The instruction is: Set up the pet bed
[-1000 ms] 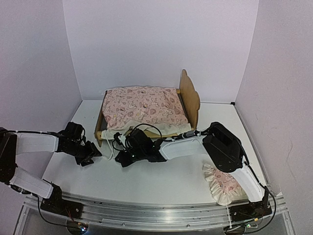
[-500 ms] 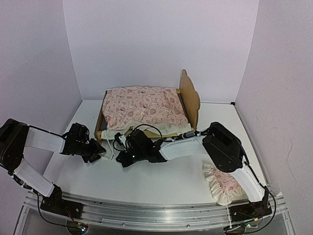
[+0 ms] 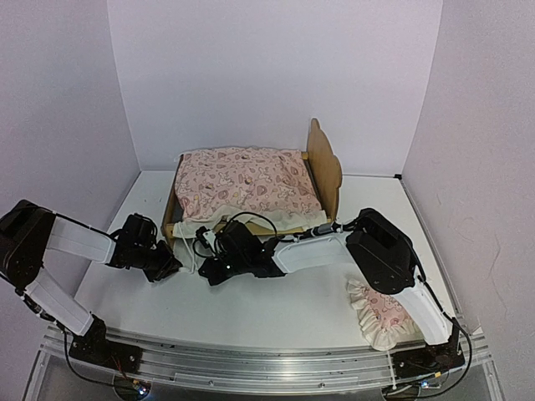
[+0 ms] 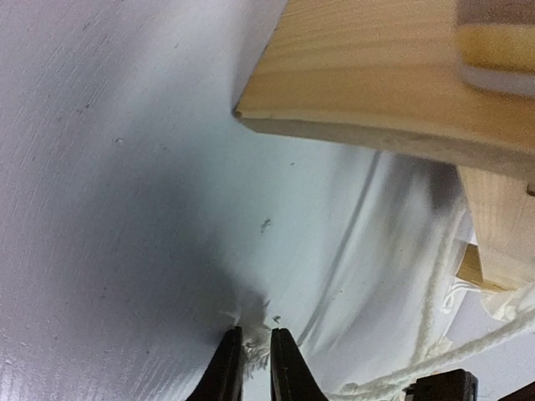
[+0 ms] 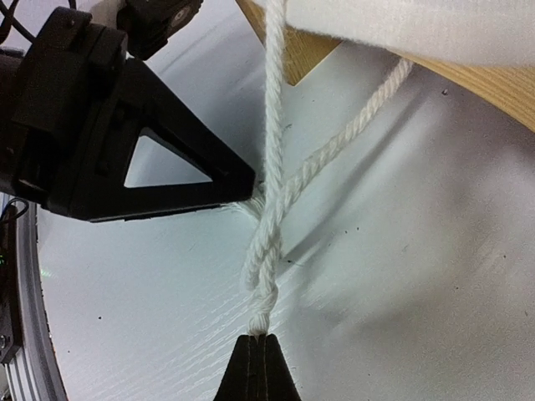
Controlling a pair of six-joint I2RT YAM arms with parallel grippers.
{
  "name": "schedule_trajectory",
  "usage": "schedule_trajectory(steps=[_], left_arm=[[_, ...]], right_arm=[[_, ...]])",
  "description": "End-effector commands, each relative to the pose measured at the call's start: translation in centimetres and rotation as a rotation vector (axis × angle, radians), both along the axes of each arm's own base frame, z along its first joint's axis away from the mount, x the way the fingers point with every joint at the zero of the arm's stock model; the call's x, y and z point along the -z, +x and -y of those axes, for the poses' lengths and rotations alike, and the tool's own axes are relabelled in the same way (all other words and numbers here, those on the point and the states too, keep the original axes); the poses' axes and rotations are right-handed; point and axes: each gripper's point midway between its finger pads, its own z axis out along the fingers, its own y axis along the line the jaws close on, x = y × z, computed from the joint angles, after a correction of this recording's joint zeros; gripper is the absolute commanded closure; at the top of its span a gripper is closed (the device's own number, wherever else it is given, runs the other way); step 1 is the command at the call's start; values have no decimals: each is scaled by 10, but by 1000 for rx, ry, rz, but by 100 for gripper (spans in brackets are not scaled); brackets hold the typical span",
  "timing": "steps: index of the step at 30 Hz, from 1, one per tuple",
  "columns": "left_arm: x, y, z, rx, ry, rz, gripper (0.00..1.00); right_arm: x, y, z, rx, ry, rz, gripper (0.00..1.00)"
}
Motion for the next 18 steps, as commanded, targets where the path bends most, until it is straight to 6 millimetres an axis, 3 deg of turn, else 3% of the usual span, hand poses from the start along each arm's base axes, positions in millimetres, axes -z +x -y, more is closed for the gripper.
schedule_trajectory(steps=[1, 7, 9, 11, 13, 18], left_arm=[[18, -10, -13, 11, 81, -45, 100], [2, 8, -24, 65, 156, 63, 100], [-16, 20, -20, 125, 176, 147, 100], [-37, 32, -10, 202, 178, 248, 100], [-57, 42, -1, 294, 195, 367, 100], [-73, 45, -7, 374, 302, 425, 100]], right_arm=[[-19, 4, -6, -6, 41, 36, 100], [-22, 11, 1, 6, 42, 27, 100], [-23, 12, 4, -2, 45, 22, 100], [-27, 14, 6, -10, 46, 29, 93], [-36, 20, 7, -4, 49, 61, 80], [-73, 42, -6, -1, 95, 189, 77]])
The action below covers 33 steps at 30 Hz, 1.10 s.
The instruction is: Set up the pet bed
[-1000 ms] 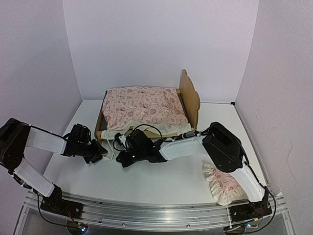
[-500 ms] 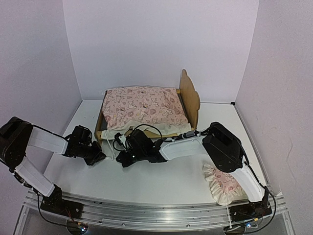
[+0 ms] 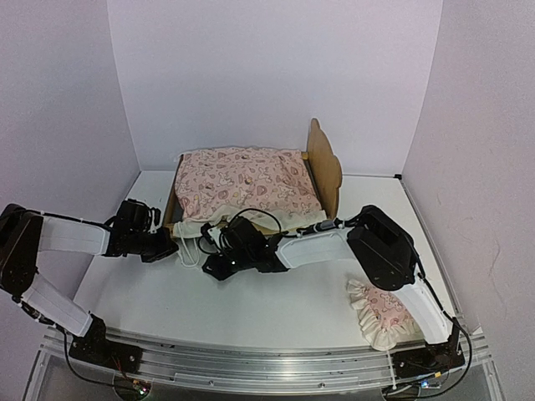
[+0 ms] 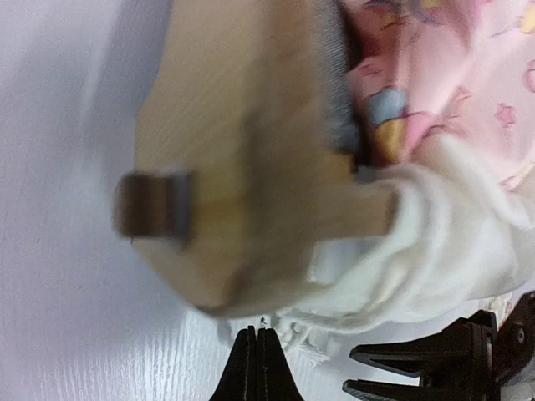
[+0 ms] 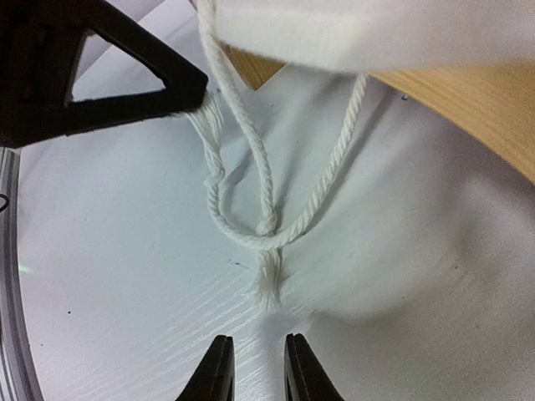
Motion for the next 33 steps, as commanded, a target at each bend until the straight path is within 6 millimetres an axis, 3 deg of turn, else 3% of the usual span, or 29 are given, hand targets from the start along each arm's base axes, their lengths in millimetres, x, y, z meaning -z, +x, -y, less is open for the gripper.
schedule_trajectory(steps=[1, 6, 14, 22, 30, 33], left_arm=[[-33, 14, -1, 111, 109, 144, 100], [-29, 10, -4, 86, 95, 165, 100], [-30, 11, -6, 103, 123, 199, 100], [-34, 12, -4, 122, 124, 228, 100], [-37, 15, -8, 114, 152, 256, 100], [-36, 15, -7, 122, 145, 255, 100]], right_arm=[[-82, 25, -24, -11, 137, 161, 77], [-76, 40, -47, 13, 184, 160, 79], [-67, 52, -63, 78, 262, 156, 87], [-52, 46, -75, 85, 260, 174, 87], [-35, 60, -79, 157, 258, 201, 84], [-29, 68, -79, 194, 256, 214, 89]])
